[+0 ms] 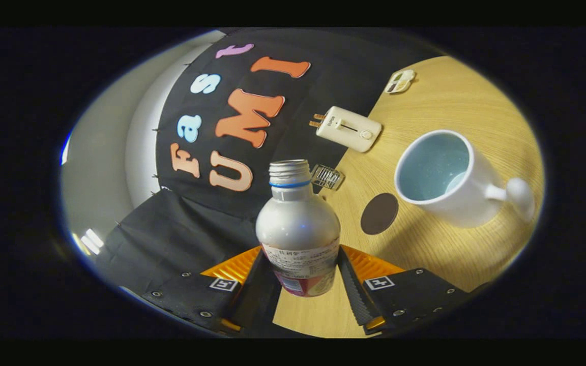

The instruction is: Take the bottle from table, then pour the juice into the cup, finally place the bottle on the coaster

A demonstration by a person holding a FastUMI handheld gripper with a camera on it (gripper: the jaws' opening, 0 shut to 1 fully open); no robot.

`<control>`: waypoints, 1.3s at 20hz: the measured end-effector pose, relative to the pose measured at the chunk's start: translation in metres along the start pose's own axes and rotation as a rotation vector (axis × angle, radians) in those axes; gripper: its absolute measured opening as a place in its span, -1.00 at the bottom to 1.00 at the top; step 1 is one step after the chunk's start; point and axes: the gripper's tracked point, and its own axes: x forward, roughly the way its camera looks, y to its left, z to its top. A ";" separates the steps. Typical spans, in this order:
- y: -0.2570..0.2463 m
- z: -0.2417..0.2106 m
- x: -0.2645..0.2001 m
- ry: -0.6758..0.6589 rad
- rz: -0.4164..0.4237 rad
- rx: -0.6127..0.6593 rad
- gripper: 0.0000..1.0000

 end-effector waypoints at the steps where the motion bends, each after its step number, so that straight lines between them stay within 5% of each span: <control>1: 0.000 0.000 0.000 0.005 0.008 0.025 0.50; 26: 0.012 0.008 -0.012 0.007 0.119 0.446 0.50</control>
